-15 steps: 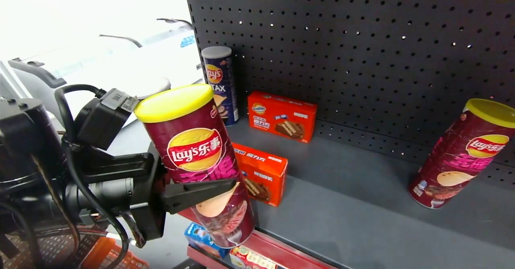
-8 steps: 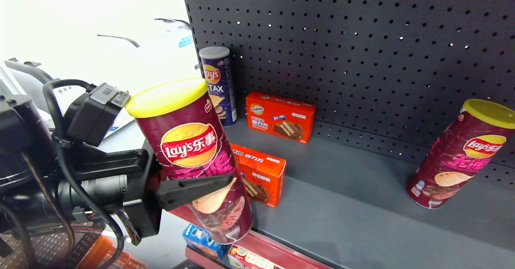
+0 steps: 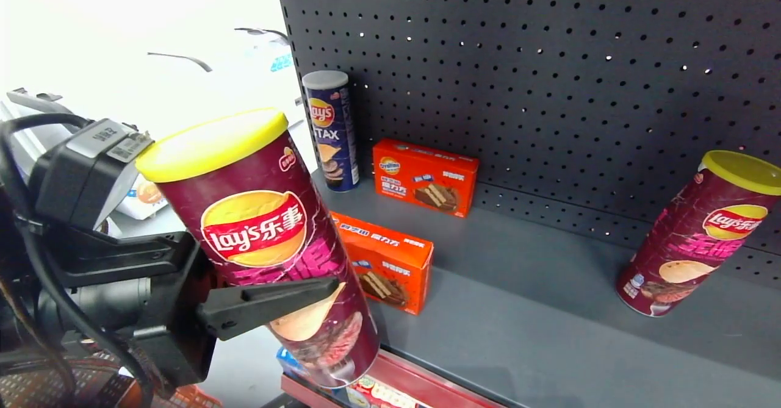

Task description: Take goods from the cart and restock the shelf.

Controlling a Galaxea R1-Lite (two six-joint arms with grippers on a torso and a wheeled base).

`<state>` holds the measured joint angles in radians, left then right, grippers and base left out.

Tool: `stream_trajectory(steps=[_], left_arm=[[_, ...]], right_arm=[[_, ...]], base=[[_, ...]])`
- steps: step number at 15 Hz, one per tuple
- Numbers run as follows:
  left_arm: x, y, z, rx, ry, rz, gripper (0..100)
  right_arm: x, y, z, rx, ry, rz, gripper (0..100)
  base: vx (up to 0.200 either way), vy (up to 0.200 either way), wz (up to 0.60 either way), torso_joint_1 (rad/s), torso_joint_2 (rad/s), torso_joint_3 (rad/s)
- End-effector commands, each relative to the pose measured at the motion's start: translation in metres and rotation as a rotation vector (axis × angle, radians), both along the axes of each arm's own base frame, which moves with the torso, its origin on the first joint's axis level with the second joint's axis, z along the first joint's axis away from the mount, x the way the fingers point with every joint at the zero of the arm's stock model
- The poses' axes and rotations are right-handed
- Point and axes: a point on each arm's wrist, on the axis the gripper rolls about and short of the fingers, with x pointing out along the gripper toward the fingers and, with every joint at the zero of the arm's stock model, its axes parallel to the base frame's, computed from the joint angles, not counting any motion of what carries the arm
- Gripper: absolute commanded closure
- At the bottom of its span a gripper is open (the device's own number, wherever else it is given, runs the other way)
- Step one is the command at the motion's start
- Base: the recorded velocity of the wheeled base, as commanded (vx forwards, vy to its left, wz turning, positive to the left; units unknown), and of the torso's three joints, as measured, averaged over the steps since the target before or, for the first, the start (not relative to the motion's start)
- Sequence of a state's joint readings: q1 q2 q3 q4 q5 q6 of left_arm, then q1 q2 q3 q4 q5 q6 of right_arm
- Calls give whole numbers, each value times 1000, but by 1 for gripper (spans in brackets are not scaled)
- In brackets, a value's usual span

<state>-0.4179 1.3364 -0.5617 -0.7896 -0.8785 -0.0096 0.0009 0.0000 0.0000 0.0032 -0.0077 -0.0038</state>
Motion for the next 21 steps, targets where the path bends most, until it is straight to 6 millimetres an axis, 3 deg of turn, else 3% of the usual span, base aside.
stream_trajectory(steps=[1,9,19,21], left_arm=[[-6,1,5,-10,-17,-12,100],[-8,2,6,-12,-19,-63,100],[-8,2,6,-12,-19,-63,100],[-8,3,5,-11,-19,-61,100]], right_arm=[[0,0,0,-1,1,1,0],[0,0,0,-1,1,1,0],[0,0,0,-1,1,1,0],[0,0,0,-1,1,1,0]], base=[[0,0,0,0,0,0],[0,0,0,0,0,0],[0,0,-600,0,1,1],[0,0,0,0,0,0]])
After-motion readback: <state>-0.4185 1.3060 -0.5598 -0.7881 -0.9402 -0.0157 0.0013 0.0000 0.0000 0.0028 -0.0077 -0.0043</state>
